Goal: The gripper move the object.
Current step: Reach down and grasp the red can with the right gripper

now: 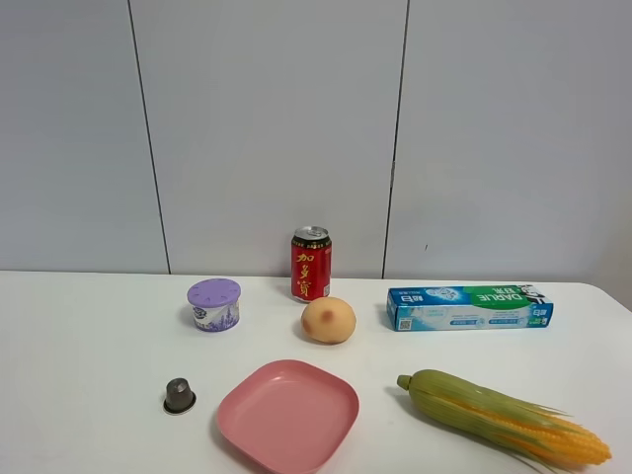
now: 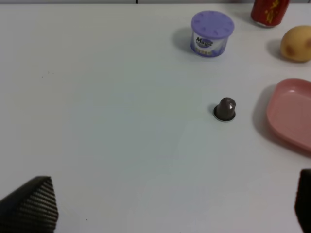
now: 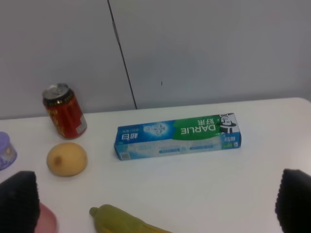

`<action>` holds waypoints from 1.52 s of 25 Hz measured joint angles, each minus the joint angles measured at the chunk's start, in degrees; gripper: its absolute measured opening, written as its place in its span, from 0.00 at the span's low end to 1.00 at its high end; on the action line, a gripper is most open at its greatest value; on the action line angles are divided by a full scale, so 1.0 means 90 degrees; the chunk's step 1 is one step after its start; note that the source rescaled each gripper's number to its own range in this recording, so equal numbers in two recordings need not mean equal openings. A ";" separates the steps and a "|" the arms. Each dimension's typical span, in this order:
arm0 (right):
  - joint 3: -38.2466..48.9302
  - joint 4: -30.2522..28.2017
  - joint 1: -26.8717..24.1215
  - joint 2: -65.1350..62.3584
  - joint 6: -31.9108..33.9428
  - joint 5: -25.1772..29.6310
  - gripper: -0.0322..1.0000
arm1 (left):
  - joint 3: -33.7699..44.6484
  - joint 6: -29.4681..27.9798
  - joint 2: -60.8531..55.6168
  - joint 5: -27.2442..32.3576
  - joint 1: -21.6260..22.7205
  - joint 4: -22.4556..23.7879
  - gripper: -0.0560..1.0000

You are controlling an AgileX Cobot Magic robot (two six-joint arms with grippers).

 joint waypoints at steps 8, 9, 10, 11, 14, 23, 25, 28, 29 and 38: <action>-0.0578 0.0012 0.0000 0.2642 -0.0473 -0.0810 0.97 | 0.0000 0.0000 0.0000 0.0000 0.0000 0.0000 1.00; -0.0678 0.0006 0.0000 0.2865 -0.0505 -0.0888 0.97 | 0.0000 0.0000 0.0000 0.0000 0.0000 0.0000 1.00; -0.0779 0.0001 0.0000 0.3124 -0.0549 -0.0956 0.97 | 0.0000 0.0000 0.0000 0.0000 0.0000 0.0000 1.00; -0.0881 -0.0030 0.0006 0.3370 -0.0597 -0.1015 0.97 | 0.0000 0.0000 0.0000 0.0000 0.0000 0.0000 1.00; -0.1189 -0.0323 0.0290 0.4023 -0.0639 -0.1368 0.97 | 0.0000 0.0000 0.0000 0.0000 0.0000 0.0000 1.00; -0.1827 -0.0877 0.2524 0.6007 -0.0520 -0.3279 0.97 | 0.0000 0.0000 0.0000 0.0000 0.0000 -0.0006 1.00; -0.1827 -0.0883 0.2919 0.6476 -0.0463 -0.3779 0.97 | 0.0000 0.0000 0.0000 0.0000 0.0000 -0.0006 1.00; -0.1833 -0.0883 0.3205 0.6949 -0.0450 -0.4290 0.97 | 0.0000 0.0000 0.0000 0.0000 0.0000 -0.0006 1.00; -0.1833 -0.0883 0.3290 0.7143 -0.0450 -0.4463 0.97 | 0.0000 0.0000 0.0000 0.0000 0.0000 -0.0006 1.00; -0.1833 -0.1034 0.3429 0.8805 -0.0450 -0.6374 0.97 | 0.0000 0.0000 0.0000 0.0000 0.0000 -0.0006 1.00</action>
